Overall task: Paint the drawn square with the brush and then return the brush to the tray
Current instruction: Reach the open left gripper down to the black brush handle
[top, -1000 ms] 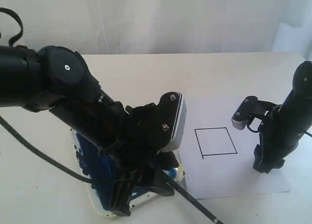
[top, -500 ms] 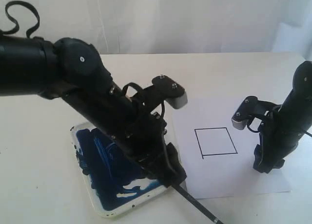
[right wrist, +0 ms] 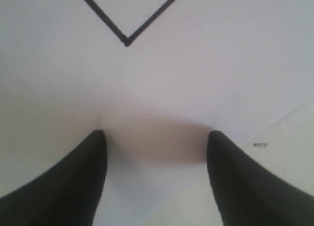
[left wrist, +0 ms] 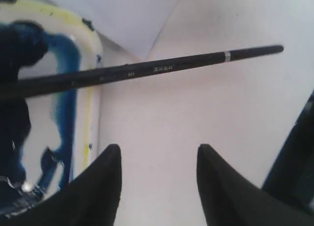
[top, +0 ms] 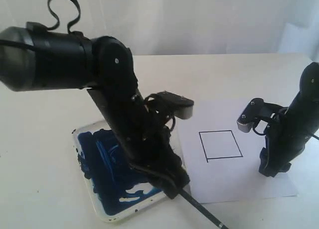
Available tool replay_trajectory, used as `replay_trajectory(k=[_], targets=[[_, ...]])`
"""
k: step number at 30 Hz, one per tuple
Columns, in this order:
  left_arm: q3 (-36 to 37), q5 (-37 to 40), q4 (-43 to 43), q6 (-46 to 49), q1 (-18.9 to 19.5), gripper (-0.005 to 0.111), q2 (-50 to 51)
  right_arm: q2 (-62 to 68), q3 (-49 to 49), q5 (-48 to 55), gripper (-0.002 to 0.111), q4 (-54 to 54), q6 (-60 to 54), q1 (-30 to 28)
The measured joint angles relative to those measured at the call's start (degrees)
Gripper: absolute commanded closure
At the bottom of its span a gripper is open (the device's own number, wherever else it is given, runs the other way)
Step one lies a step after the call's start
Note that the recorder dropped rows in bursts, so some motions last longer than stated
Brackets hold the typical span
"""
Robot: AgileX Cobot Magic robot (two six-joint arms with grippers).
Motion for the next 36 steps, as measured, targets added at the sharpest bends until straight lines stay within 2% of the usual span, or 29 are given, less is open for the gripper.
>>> replay_trajectory(k=[6,13,20,28,36], targets=[[0.0,-5.1,-1.7,29.9,-3.5,0.055,1.3,0.0,0.0,0.0,0.051,0.2,0.0,0.0],[0.1,-5.2,-6.9,55.6,-5.0,0.055,2.0,0.0,0.0,0.0,0.051,0.1,0.0,0.0],[2.7,-10.9,-9.8,67.1,-5.0,0.055,4.4,0.0,0.0,0.0,0.051,0.1,-0.1,0.0],[3.0,-13.2,-25.6,81.5,-5.0,0.055,7.5,0.0,0.0,0.0,0.051,0.1,-0.1,0.0],[3.0,-13.6,-24.3,83.7,-5.0,0.055,9.8,0.0,0.0,0.0,0.051,0.1,-0.1,0.0]])
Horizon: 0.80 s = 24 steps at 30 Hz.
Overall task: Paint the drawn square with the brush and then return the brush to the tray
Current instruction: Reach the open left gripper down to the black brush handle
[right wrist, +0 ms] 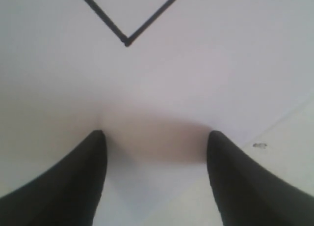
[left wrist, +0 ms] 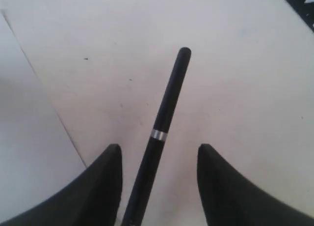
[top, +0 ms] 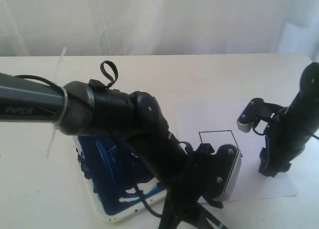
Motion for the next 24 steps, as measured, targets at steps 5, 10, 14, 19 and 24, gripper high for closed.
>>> replay_trajectory(k=[5,10,14,19,24], targets=[[0.0,-1.2,1.1,0.1,0.0,0.055,1.7,0.0,0.0,0.0,0.051,0.0,0.0,0.0],[0.0,-2.8,1.2,0.1,0.0,0.055,2.5,0.0,0.0,0.0,0.051,0.0,0.0,0.0],[0.0,-4.1,1.7,0.2,0.0,0.055,2.6,0.0,0.0,0.0,0.051,0.0,0.0,0.0],[0.0,-5.0,2.7,0.2,0.0,0.055,3.6,0.0,0.0,0.0,0.051,0.0,0.0,0.0],[0.0,-5.0,2.8,0.2,0.0,0.071,3.6,0.0,0.0,0.0,0.051,0.0,0.0,0.0]])
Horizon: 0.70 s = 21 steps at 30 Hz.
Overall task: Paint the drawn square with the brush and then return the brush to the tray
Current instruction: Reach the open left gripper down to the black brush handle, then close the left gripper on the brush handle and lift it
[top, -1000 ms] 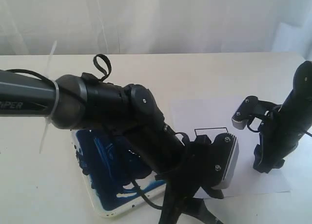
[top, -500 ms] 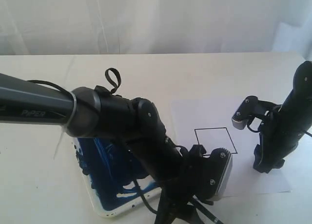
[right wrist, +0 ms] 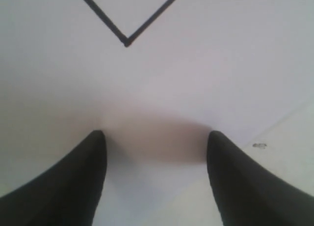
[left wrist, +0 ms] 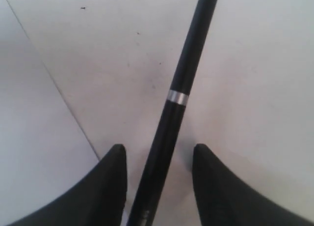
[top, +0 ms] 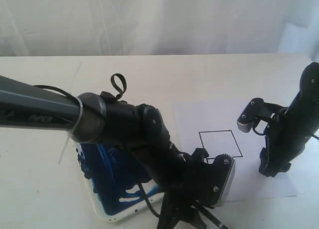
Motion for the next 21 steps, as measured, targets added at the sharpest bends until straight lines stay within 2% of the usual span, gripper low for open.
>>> replay_trajectory(k=[6,15,21], targets=[[0.0,-0.1,0.0,0.1,0.0,0.107,0.0,0.0,0.0,0.0,0.051,0.0,0.0,0.0],[0.0,-0.1,0.3,0.2,0.0,0.107,-0.1,0.0,0.0,-0.1,0.051,0.0,0.0,0.0],[0.0,0.7,0.5,-0.3,0.0,0.107,-8.6,0.0,0.0,-0.5,0.051,0.4,0.0,0.0]])
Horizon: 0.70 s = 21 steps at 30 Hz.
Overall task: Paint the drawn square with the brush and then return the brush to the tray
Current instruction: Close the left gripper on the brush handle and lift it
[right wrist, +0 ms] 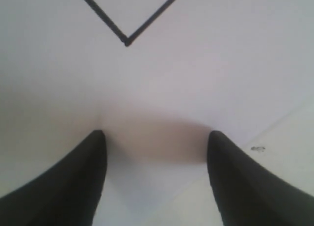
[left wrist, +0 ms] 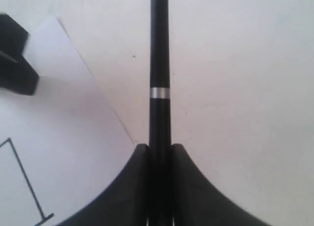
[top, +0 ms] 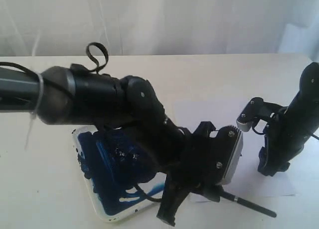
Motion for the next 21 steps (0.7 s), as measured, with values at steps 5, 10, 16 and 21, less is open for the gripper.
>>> replay_trajectory(k=[5,10,16,21], targets=[[2.6,-0.7,-2.6,-2.7,0.9,0.107,-7.8,0.0,0.0,-0.2,0.051,0.3,0.0,0.0],[8.4,-8.2,-9.1,-0.8,2.5,0.107,-13.6,0.0,0.0,-0.5,0.051,0.5,0.0,0.0],[13.5,-11.2,-24.3,7.4,4.8,0.107,-18.8,0.1,0.0,-0.5,0.051,0.7,0.0,0.0],[15.2,-9.2,-38.0,12.6,8.3,0.107,-21.5,0.1,0.0,-0.6,0.051,1.0,0.0,0.0]])
